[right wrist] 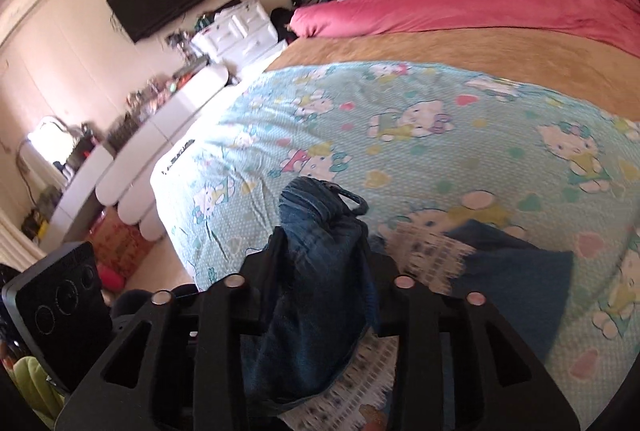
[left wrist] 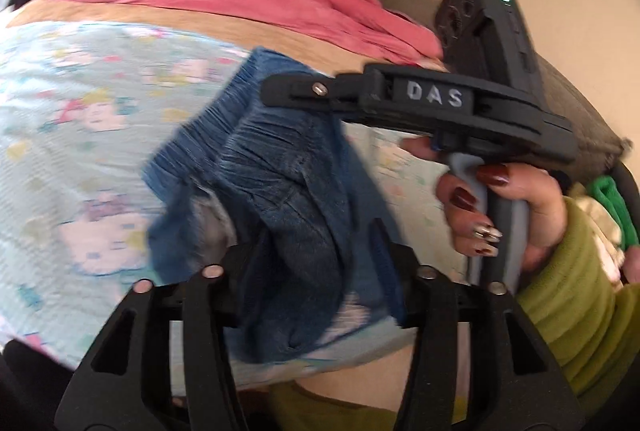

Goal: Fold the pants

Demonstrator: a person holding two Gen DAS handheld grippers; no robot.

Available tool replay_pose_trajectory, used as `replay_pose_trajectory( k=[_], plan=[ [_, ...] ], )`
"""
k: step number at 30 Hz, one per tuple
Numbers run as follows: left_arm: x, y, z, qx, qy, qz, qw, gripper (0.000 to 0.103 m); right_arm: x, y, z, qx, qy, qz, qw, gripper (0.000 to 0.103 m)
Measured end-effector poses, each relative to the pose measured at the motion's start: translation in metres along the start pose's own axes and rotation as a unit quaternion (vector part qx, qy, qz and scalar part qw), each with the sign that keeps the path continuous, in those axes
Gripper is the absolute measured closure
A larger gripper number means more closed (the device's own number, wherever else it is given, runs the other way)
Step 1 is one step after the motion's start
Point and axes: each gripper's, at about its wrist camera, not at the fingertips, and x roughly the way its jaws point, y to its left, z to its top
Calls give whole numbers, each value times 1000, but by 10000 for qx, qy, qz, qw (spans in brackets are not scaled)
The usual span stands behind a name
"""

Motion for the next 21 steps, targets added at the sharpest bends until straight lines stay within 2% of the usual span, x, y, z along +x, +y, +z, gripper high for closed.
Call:
replay_pose_trajectory(
  k=[2, 3, 5, 7, 9, 12, 16, 18, 20, 21],
  plan=[
    [10, -18, -4, 223, 200, -276, 9992, 54, -18, -20, -8, 146, -209, -300, 9992, 40],
    [11, -27, -8, 365, 256, -347, 9984, 54, -27, -33, -12, 276, -272, -484, 9981, 37],
    [4, -34, -13, 548, 202, -277, 9979, 53, -42, -61, -26, 627, -247, -804, 9945, 37],
    [-10, -29, -13, 543, -21, -28, 9985, 47, -50, -77, -42, 819, -216, -897, 9924, 35],
    [-22, -14, -11, 369, -207, 251, 9988, 43, -51, -79, -54, 883, -173, -943, 9915, 28],
    [-19, 15, -7, -27, -191, 530, 9984, 43, -49, -79, -69, 1012, -147, -807, 9915, 26],
    [8, 28, 4, -124, -8, 560, 9984, 42, -34, -67, -68, 1003, 24, -559, 9934, 25],
    [19, 23, 6, -138, 33, 411, 9991, 42, -32, -62, -65, 938, 76, -606, 9937, 25],
    [27, 14, 7, -69, 89, 273, 9996, 50, -36, -63, -62, 1011, 24, -793, 9917, 25],
    [30, 2, 5, 41, 139, 88, 9999, 52, -40, -66, -60, 1037, -7, -856, 9909, 25]
  ],
)
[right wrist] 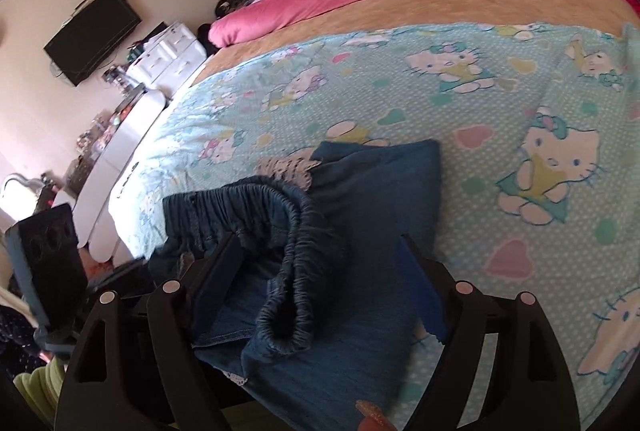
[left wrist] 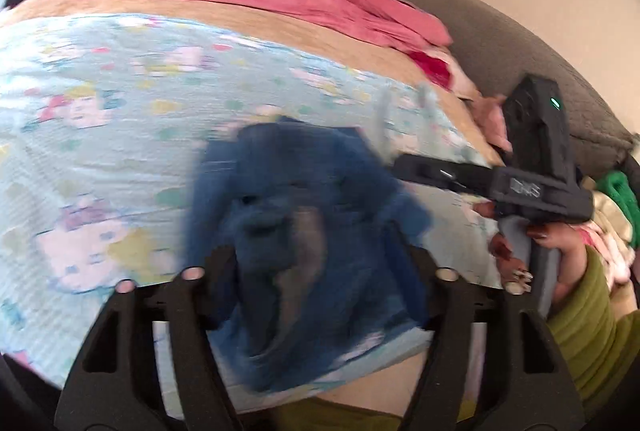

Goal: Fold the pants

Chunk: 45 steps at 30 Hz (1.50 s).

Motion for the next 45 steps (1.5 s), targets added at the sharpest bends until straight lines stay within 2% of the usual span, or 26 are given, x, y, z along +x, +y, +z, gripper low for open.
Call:
replay_pose_trajectory(
  k=[2, 3, 4, 6, 7, 9, 12, 13, 14, 16, 17, 18, 19, 20, 21, 23, 25, 27, 29, 30, 33, 34, 37, 41, 42, 45],
  plan=[
    [7, -21, -3, 312, 32, -341, 9989, 52, -10, -8, 3, 14, -108, -242, 9996, 25],
    [14, -37, -9, 545, 208, -699, 9958, 43, -13, -12, 3, 15, -121, -345, 9993, 25],
    [20, -44, -14, 634, 398, -1050, 9917, 24, -16, -16, 2, 25, -107, -419, 9991, 25],
    [24, -53, -25, 615, 536, -1570, 9842, 22, -18, -21, 1, 43, -89, -439, 9990, 25],
    [21, -56, -28, 644, 511, -1655, 9828, 22, -19, -22, 0, 41, -83, -460, 9989, 25],
    [8, -58, -30, 847, 305, -1343, 9868, 22, -18, -21, 0, 41, -77, -415, 9991, 25],
    [-20, -51, -22, 955, -195, -622, 9933, 22, -12, -14, 1, -35, -33, -299, 9995, 25],
    [-25, -47, -19, 920, -285, -366, 9947, 22, -8, -10, 2, -70, 5, -256, 9996, 19],
    [-26, -41, -15, 905, -312, 51, 9954, 22, -6, -8, 4, -88, 25, -238, 9997, 11],
    [-19, -32, -12, 927, -198, 707, 9930, 23, 3, -3, 8, -137, 91, -254, 9995, 10],
    [-12, -27, -13, 899, -97, 887, 9919, 25, 9, -2, 10, -155, 179, -310, 9992, 10],
    [-1, -19, -15, 789, 54, 908, 9927, 32, 16, -2, 11, -181, 281, -369, 9988, 10],
    [8, -14, -18, 695, 200, 888, 9934, 37, 25, -2, 10, -249, 441, -453, 9977, 21],
    [13, -12, -21, 666, 315, 889, 9933, 38, 33, 1, 7, -344, 579, -408, 9969, 63],
    [21, -10, -28, 714, 478, 954, 9917, 39, 38, 6, 4, -390, 646, -257, 9968, 69],
    [26, -11, -38, 835, 564, 1067, 9892, 39, 31, 18, 2, -519, 434, -36, 9977, 75],
    [23, -8, -41, 793, 554, 1059, 9897, 39, 19, 24, 2, -557, 212, 81, 9982, 75],
    [21, -4, -40, 713, 553, 1015, 9907, 39, 18, 17, 2, -592, 182, -175, 9979, 74],
    [24, -3, -40, 697, 560, 990, 9911, 39, 30, 0, -2, -487, 389, -521, 9967, 58],
    [21, -3, -43, 710, 568, 999, 9908, 39, 34, -5, -5, -425, 460, -590, 9963, 55],
    [19, -5, -43, 699, 573, 998, 9909, 38, 27, -13, -10, -159, 268, -513, 9982, 45],
    [16, -6, -42, 682, 544, 977, 9914, 37, 19, -11, -11, -155, 75, -532, 9984, 41],
    [0, -7, -37, 719, 357, 1018, 9916, 29, -6, -2, -17, -252, -384, -676, 9967, 39],
    [-18, -10, -29, 686, 97, 1058, 9920, 16, -38, 5, -27, -549, -679, -933, 9918, 39],
    [-22, -9, -26, 673, 28, 1139, 9912, 10, -44, 6, -31, -644, -712, -987, 9905, 39],
    [-31, 0, -19, 532, -93, 1342, 9895, 10, -62, 23, -51, -1133, -860, -1157, 9830, 39]
  ],
)
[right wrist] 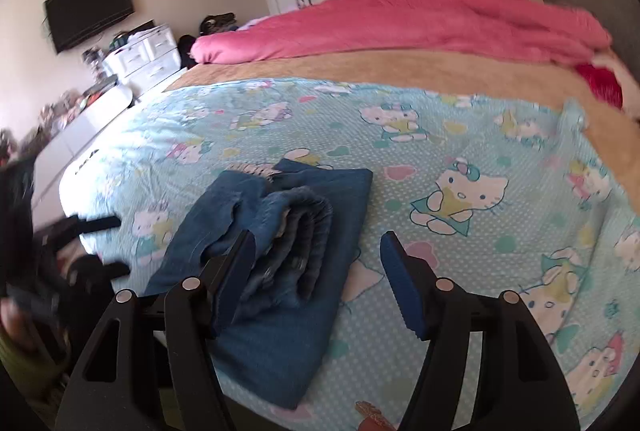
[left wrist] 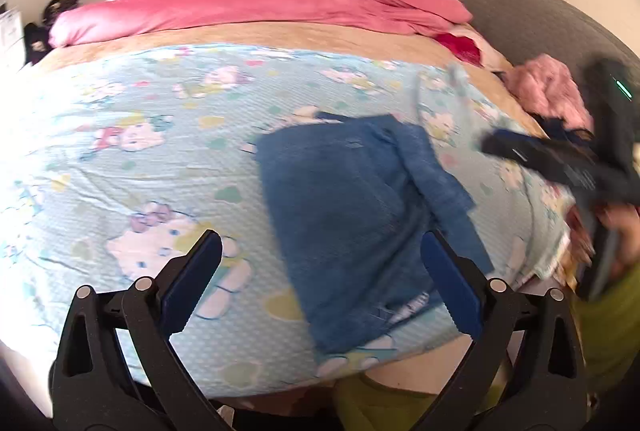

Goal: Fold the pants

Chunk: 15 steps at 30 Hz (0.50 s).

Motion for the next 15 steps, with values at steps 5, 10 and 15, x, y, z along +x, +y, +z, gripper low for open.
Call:
replay_pose_trajectory(
  k=[5, 10, 15],
  plan=[
    [-1, 20, 8, -383, -18, 241, 9990, 10, -18, 21, -28, 64, -157, -568, 9982, 9],
    [2, 23, 15, -425, -68, 230, 9988, 10, -5, 40, -58, 1055, 173, -28, 9943, 9],
    [18, 13, 30, -187, 53, 132, 9997, 11, 21, 69, -53, 1194, 403, 124, 9919, 36]
  ],
)
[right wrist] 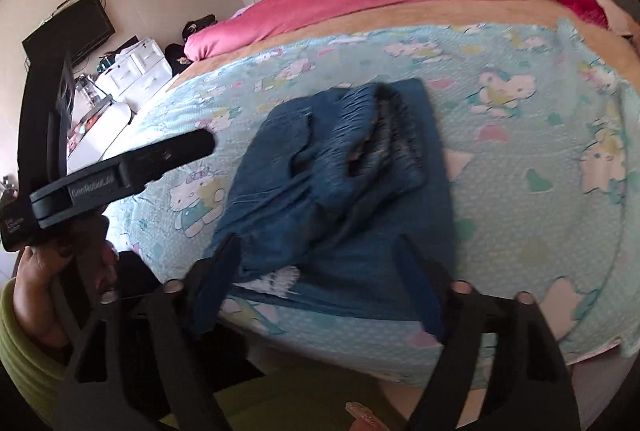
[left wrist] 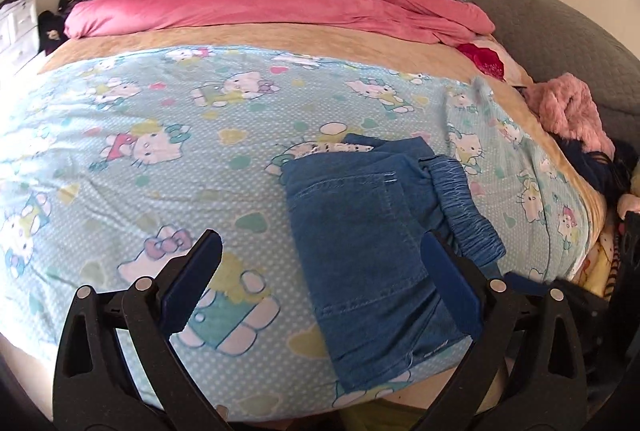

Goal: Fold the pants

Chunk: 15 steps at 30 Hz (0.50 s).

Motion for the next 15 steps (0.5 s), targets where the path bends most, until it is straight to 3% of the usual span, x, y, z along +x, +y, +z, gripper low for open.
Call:
replay_pose_trajectory(
  k=[3, 4, 5, 7, 11, 15],
  plan=[
    [15, -5, 10, 9, 157, -217, 9996, 34, 17, 5, 2, 180, 130, -93, 9997, 52],
    [22, -8, 13, 47, 227, -255, 9994, 40, 21, 4, 1, 232, 145, -108, 9996, 64],
    [31, -11, 16, 97, 322, -284, 9990, 41, 27, 3, 0, 282, 200, -19, 9994, 79],
    [48, -15, 18, 155, 468, -247, 9985, 41, 32, 3, -3, 207, 233, 113, 9994, 91],
    [76, -17, 12, 247, 722, -114, 9970, 41, 17, 0, -12, -91, 211, 52, 9997, 97],
    [83, -13, 2, 193, 675, -101, 9975, 36, 22, -8, -25, -124, 348, -56, 9993, 97]
  ],
)
